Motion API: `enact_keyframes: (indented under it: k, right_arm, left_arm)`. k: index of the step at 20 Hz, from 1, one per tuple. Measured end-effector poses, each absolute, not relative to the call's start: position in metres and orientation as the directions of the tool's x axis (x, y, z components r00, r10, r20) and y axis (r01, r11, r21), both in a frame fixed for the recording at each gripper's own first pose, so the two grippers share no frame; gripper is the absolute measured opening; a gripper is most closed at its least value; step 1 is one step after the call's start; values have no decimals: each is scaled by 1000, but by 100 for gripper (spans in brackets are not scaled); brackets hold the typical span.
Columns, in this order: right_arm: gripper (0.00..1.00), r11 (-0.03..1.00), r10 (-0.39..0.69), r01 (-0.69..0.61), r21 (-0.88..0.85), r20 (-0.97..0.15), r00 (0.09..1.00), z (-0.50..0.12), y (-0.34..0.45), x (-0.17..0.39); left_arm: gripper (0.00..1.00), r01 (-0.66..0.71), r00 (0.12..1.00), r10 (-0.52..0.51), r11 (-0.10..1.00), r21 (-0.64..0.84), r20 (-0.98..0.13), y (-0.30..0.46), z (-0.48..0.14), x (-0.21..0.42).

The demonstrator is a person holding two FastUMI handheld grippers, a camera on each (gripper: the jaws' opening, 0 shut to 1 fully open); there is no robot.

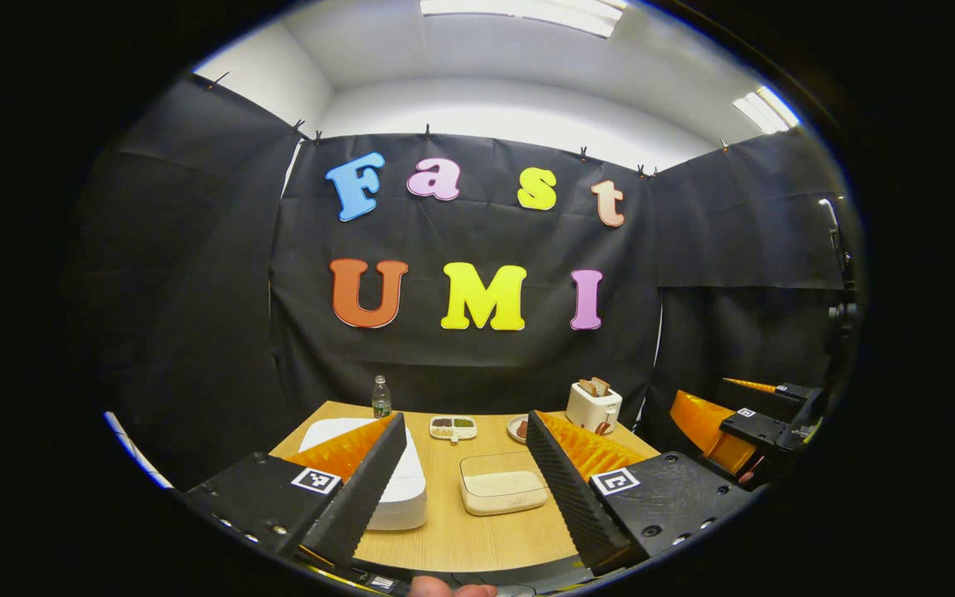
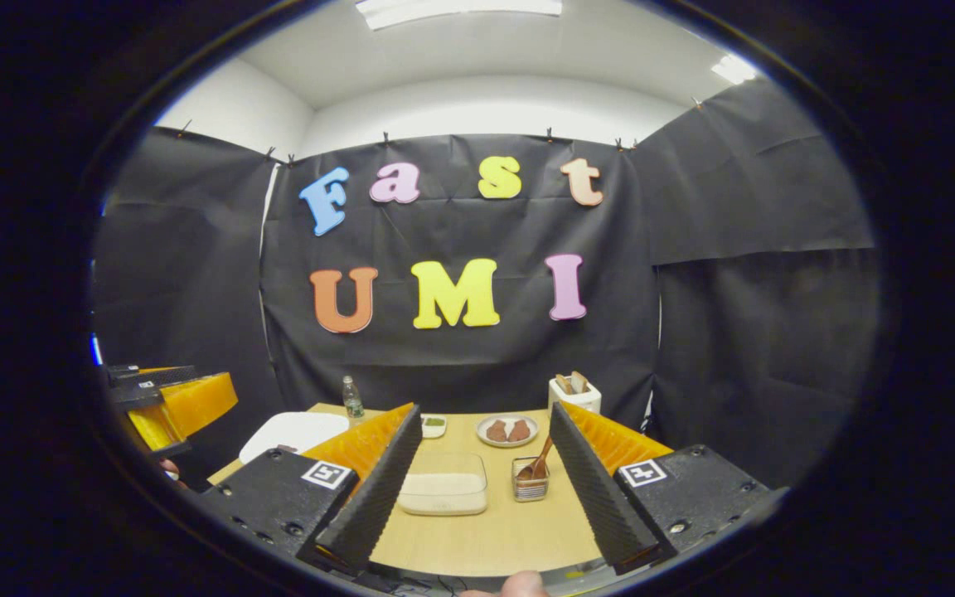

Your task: Close the left gripper, press the button to open the rice cooker; take a wooden spoon from the chopstick holder with the right hand, scoop a spoonful of rice and pour it into the rice cooker, then put the wooden spoon back into the chopstick holder.

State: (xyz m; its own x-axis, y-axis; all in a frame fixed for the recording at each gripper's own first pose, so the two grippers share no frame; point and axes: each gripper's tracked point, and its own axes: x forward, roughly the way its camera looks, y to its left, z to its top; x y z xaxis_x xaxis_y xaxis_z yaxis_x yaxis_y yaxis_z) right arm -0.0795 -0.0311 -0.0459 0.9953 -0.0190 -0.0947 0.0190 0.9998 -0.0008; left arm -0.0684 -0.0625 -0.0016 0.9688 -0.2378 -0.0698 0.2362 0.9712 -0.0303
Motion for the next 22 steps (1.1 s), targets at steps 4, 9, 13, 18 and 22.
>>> enact_keyframes:
  k: [4,9,13,18,22]
  right_arm:
    - [96,1000,-19,18,-9,-115,993,-54,-32,-74]
    - [100,1000,-17,17,-4,-120,993,-53,-31,-66]
    - [100,1000,-22,21,-9,-114,993,-52,-33,-61]
    - [96,999,-29,28,-16,-112,993,-50,-37,-56]
    - [100,1000,-26,24,-17,-109,994,-48,-38,-51]
  left_arm:
    - [94,228,971,-227,974,6,-72,-57,-11,-61]
    - [95,191,980,-190,982,1,-65,-48,-10,-54]
    - [94,159,985,-158,987,2,-67,-41,-9,-50]
    - [95,149,986,-150,989,-19,-66,-42,-8,-46]
    - [95,144,988,-145,989,-19,-54,-42,-4,-42]
